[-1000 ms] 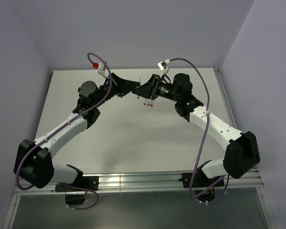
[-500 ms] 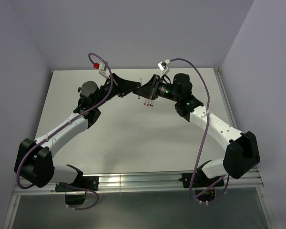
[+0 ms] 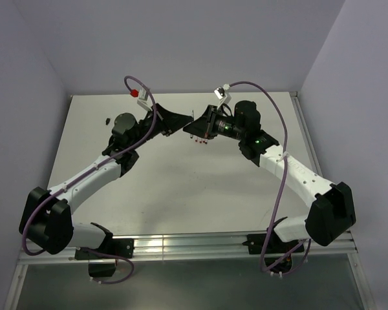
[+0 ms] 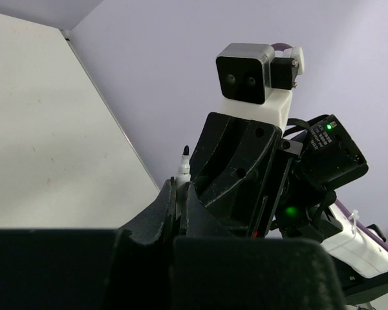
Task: Insert the pens into the pen caps
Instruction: Pick up the pen from the center of the board, then insert the pen cap onto the pen.
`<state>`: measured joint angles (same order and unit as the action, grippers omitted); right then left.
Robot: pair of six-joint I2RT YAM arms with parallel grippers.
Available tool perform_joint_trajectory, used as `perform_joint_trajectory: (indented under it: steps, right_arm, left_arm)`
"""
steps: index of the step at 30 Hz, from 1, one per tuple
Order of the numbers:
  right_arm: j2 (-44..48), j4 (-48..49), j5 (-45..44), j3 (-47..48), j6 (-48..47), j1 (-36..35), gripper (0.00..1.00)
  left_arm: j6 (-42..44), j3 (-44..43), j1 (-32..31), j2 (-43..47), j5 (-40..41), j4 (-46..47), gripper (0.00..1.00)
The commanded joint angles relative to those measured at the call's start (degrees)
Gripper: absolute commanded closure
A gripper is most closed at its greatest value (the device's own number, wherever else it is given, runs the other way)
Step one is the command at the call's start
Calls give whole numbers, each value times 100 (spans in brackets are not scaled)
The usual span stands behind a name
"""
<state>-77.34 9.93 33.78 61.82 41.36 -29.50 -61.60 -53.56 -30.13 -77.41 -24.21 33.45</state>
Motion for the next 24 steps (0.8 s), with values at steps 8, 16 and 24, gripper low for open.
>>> perform_joint_trajectory:
  steps: [8,16,24]
  right_arm:
    - [158,-527,558,445,-849,-12,100]
    - [9,-896,727,673,-1166,-21,100]
    - [79,-1239,287,691,-1289,-12,100]
  left_arm:
    - [377,-5,-2,498,671,-269,100]
    - [684,-181,-28,595,882,-839,100]
    - [1378,-409,-11,1051,1488,-1745,80]
